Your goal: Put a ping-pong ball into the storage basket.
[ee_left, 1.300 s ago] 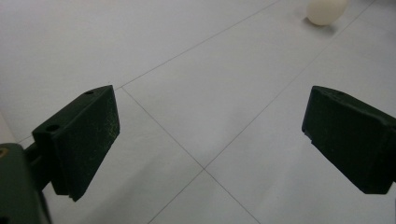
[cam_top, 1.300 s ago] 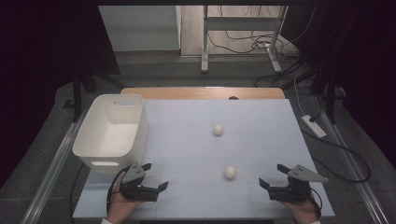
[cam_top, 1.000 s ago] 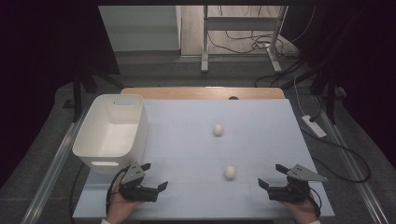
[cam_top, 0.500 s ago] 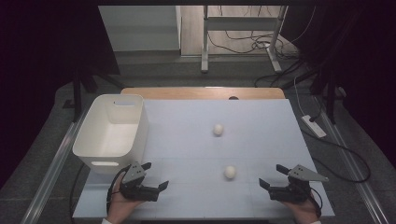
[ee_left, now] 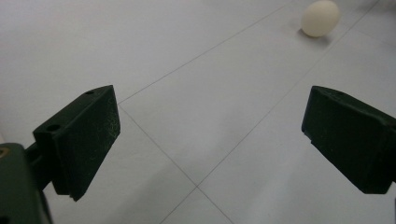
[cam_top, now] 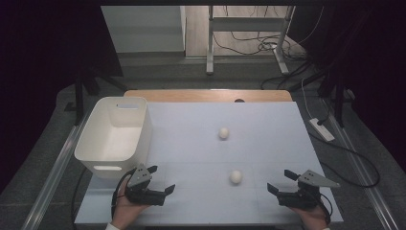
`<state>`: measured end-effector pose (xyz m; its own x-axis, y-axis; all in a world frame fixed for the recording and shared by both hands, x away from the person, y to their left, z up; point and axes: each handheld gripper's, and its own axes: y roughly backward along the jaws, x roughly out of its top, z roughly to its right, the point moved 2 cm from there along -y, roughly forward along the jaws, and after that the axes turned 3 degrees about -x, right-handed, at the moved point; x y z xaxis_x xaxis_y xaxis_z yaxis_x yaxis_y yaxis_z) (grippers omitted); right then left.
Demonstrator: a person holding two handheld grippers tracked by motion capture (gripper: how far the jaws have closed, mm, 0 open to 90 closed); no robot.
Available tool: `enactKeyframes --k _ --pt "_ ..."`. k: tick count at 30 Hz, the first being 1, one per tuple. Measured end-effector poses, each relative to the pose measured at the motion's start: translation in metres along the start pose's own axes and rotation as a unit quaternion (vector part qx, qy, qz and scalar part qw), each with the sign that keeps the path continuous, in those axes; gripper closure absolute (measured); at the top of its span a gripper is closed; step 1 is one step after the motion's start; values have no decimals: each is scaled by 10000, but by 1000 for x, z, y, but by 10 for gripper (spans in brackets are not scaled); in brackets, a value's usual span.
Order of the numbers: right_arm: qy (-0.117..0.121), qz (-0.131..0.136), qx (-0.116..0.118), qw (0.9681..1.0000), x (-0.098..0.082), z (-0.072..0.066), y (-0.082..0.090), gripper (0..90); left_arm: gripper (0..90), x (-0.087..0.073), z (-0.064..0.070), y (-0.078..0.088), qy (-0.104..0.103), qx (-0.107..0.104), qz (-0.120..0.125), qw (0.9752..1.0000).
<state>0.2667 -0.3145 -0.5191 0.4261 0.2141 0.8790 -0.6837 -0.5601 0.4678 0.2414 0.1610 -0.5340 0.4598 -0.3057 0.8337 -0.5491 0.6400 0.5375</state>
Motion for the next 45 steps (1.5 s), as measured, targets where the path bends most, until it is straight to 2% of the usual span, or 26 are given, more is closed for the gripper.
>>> enactKeyframes --k 11,18,31,45 --pt "120 14 47 9999 3 -7 -2 97 54 3 4 3 48 82 -15 10000" --pt "155 -8 78 9998 3 -8 -5 98 54 10 11 4 -44 53 -57 10000" --pt "67 34 107 9999 5 -6 -7 98 58 24 18 2 -56 45 -86 9999" --pt "38 17 116 9999 5 -4 -9 99 61 33 16 -5 -30 -20 -188 9998"
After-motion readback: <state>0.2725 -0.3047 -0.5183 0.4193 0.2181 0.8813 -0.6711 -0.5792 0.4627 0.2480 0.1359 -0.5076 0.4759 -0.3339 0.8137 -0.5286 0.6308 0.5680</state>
